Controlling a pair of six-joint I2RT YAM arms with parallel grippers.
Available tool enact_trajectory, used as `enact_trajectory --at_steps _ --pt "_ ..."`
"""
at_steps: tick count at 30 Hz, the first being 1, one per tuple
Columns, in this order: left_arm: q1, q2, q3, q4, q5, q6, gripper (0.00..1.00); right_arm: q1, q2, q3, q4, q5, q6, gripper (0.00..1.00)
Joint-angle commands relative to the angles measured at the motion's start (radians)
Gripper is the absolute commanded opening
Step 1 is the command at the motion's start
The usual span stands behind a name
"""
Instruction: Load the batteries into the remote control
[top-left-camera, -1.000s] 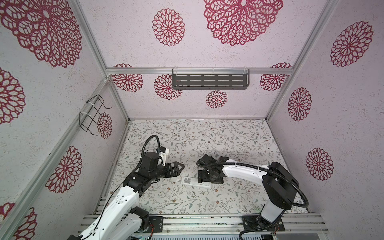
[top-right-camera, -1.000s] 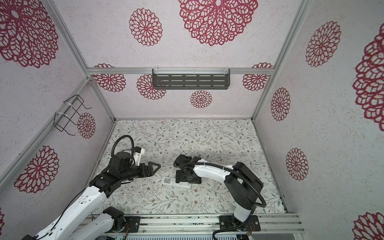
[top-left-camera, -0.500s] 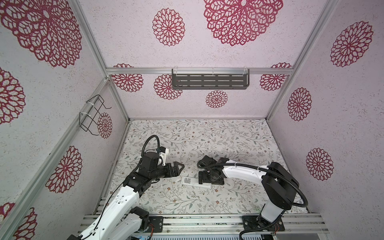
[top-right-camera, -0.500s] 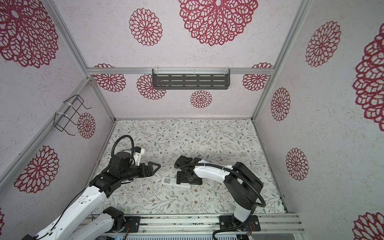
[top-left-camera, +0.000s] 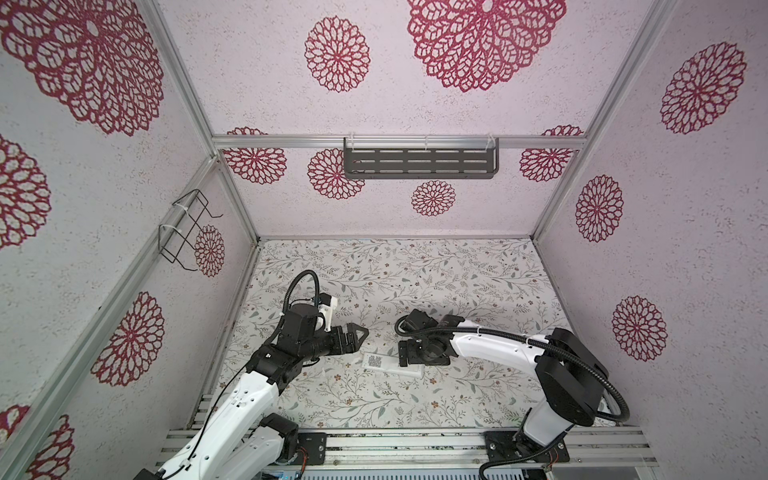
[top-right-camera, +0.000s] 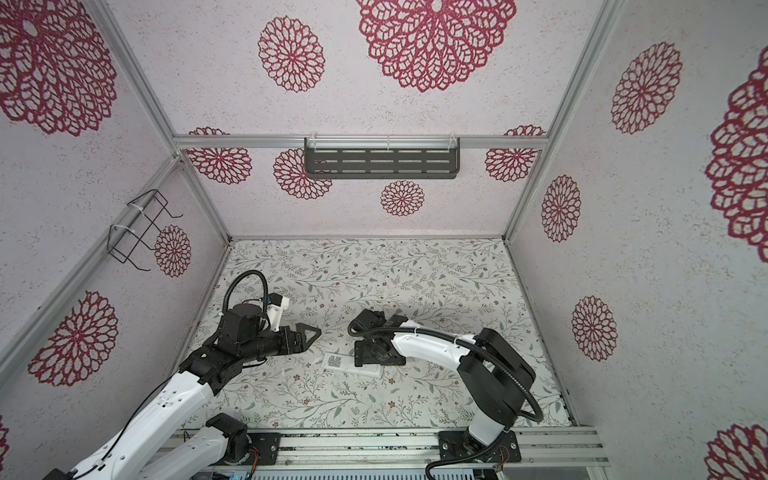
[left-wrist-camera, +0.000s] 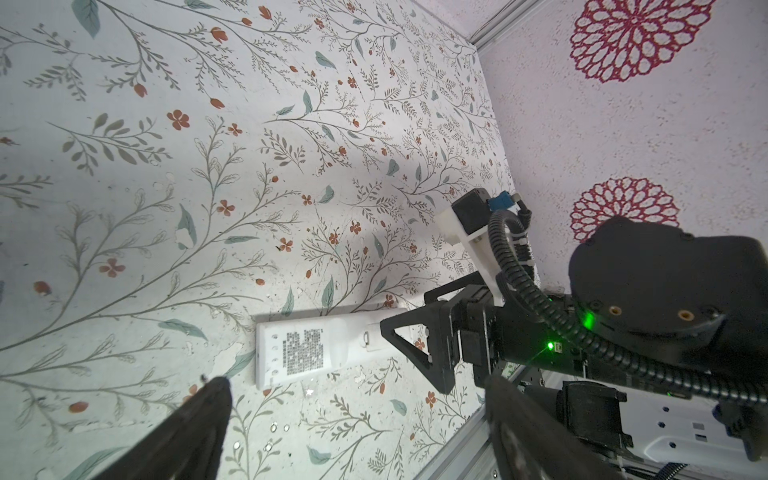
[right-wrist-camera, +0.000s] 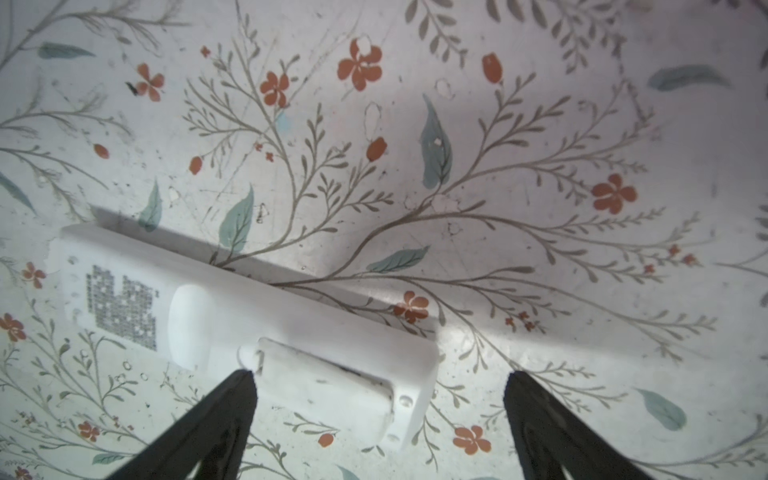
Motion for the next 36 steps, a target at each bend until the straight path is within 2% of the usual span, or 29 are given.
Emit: enact_trajectory --at_steps 1,5,10,16,28,36 --pt "-0.003 0.006 0.001 0.012 -0.011 0.008 0.97 0.002 -0.08 -0.021 0.036 0.013 -0.131 0.95" --pt "-0.003 0.015 0.002 0.009 -0.007 0.011 0.97 -0.007 -0.131 -0.065 0.147 -0.089 -0.278 0.94" --pt "-0.003 0.024 0.007 0.001 -0.009 0.011 0.97 -0.01 -0.108 -0.05 0.148 -0.165 -0.345 0.9" --pt "-0.003 0.026 0.008 -0.006 -0.017 0.01 0.97 -0.011 -0.077 -0.068 0.177 -0.229 -0.341 0.88" --pt "-0.004 0.023 0.011 -0.016 -0.019 0.011 0.97 -0.013 -0.069 -0.128 0.203 -0.221 -0.31 0.88" --pt "-0.003 0.03 0.01 -0.011 -0.017 0.011 0.97 -0.013 -0.083 -0.146 0.248 -0.289 -0.304 0.87"
